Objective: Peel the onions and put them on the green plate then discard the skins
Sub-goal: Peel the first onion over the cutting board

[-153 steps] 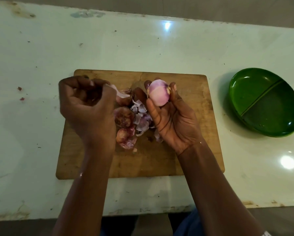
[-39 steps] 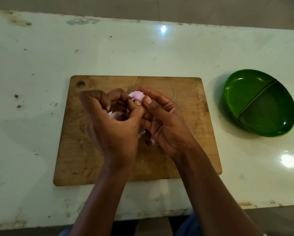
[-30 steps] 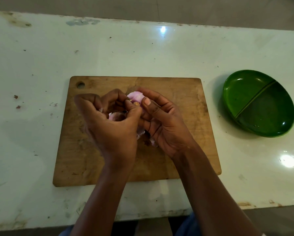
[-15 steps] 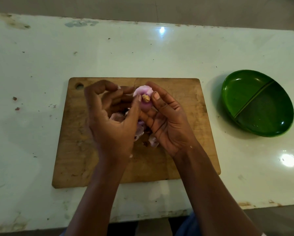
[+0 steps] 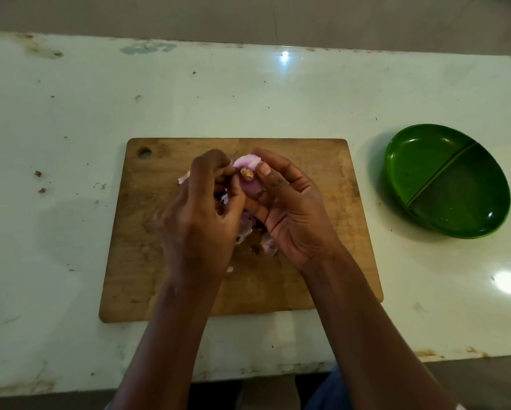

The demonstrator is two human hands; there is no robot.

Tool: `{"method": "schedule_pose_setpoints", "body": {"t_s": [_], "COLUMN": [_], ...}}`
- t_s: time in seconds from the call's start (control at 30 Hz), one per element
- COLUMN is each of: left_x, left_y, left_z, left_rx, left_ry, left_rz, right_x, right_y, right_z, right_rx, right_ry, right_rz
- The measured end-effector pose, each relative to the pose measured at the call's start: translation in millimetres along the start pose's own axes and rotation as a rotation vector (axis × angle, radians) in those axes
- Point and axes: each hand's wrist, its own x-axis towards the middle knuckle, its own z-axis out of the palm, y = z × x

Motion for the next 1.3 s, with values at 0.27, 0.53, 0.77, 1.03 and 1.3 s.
{"method": "schedule_pose_setpoints", "body": {"t_s": [0.27, 0.53, 0.77, 1.03, 1.3], "left_x": [5.7, 9.4, 10.6, 11.0, 4.7], "left_y": [9.2, 11.0, 9.8, 4.2, -2.3], "left_z": [-3.1, -5.1, -5.5, -5.4, -11.2], "left_rx": [-0.179, -0.24, -0.353, -0.39, -0.072], "left_ry": [0.05, 0.086, 0.089, -0.075, -0.116], "left_rz": [-0.275, -0.455, -0.495, -0.358, 0.031], "right_x": [-2.5, -4.9, -3.1, -4.3, -4.0], "right_y": [-0.5, -1.4, 0.6, -5.7, -5.7], "right_z": [6.5, 13.0, 15.6, 11.4, 14.1], "right_rx": [-0.049, -0.004, 0.025, -0.045, -0.053], "right_ry": [-0.005, -0.073, -0.076, 0.024, 0.043], "right_rz": [0.022, 0.057, 0.071, 0.019, -0.008]}}
